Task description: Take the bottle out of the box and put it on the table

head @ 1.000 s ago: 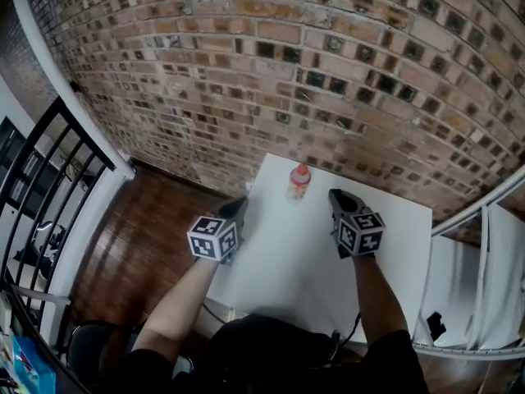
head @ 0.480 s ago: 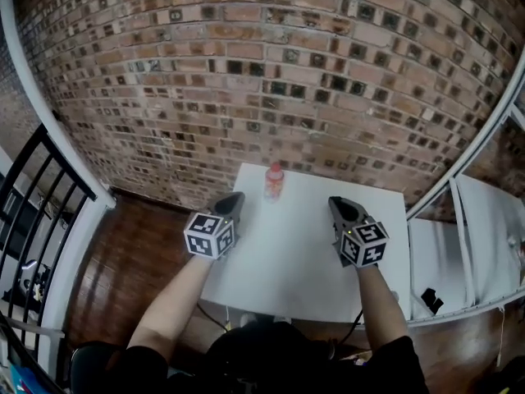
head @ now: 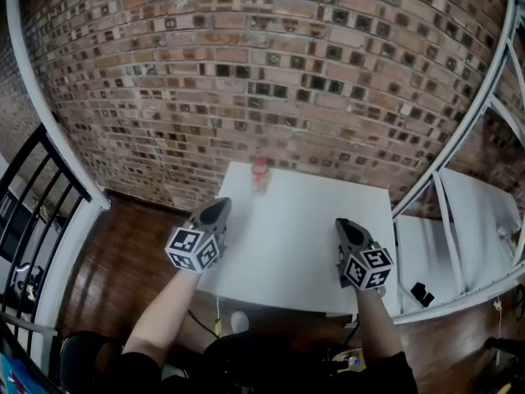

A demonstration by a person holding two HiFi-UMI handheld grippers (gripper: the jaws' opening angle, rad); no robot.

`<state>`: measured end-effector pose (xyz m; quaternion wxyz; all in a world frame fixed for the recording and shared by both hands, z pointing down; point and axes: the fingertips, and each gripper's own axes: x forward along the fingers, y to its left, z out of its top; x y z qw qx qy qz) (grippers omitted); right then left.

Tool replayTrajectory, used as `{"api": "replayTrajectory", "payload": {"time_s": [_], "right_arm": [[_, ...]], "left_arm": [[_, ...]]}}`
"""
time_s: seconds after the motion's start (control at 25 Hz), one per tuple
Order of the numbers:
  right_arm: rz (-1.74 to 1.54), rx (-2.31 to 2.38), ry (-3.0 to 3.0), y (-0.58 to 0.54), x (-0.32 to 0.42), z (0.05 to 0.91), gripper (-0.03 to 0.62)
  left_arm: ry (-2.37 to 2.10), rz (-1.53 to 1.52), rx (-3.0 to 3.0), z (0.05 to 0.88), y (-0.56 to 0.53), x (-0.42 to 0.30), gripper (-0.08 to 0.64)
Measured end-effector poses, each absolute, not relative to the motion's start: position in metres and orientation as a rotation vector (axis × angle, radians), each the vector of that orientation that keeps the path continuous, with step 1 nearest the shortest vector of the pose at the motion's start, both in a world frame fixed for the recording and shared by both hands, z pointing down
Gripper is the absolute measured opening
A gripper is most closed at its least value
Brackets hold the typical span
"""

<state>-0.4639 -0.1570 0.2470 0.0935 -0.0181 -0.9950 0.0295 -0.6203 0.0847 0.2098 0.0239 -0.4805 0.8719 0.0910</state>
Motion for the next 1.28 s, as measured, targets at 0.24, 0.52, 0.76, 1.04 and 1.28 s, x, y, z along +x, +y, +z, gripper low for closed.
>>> {"api": "replayTrajectory", "payload": {"time_s": [0.24,0.52,0.76,1.04,1.28], "right_arm": [[0.161,0.019,-3.036,-0.161,-0.377,0.234,0.002],[0.181,0.07,-3.032,-0.159,-0.302,0.243,0.002],[0.174,0.158,-3.031,-0.155,-0.268,0.249,0.002],[0.161,0.227,-3.008,-0.149,-0.259,0.257,0.001],[0.283,0.273,-3.047,-0.146,-0.269,0.252,0.0]], "left_arm": [[2.689,0.279,-1.431,0.204,0.095,-0.532,0.002],[2.641,0.147,-1.531,0.219,0.081,-0.449,0.002],[2.606,0.222,-1.545,0.214,0.083,-0.439,0.002],[2.586,0.141,-1.55,0.21,0.104,-0.449,0.002],[2.614,0.156,-1.487,0.21,0.119,-0.458,0.002]]}}
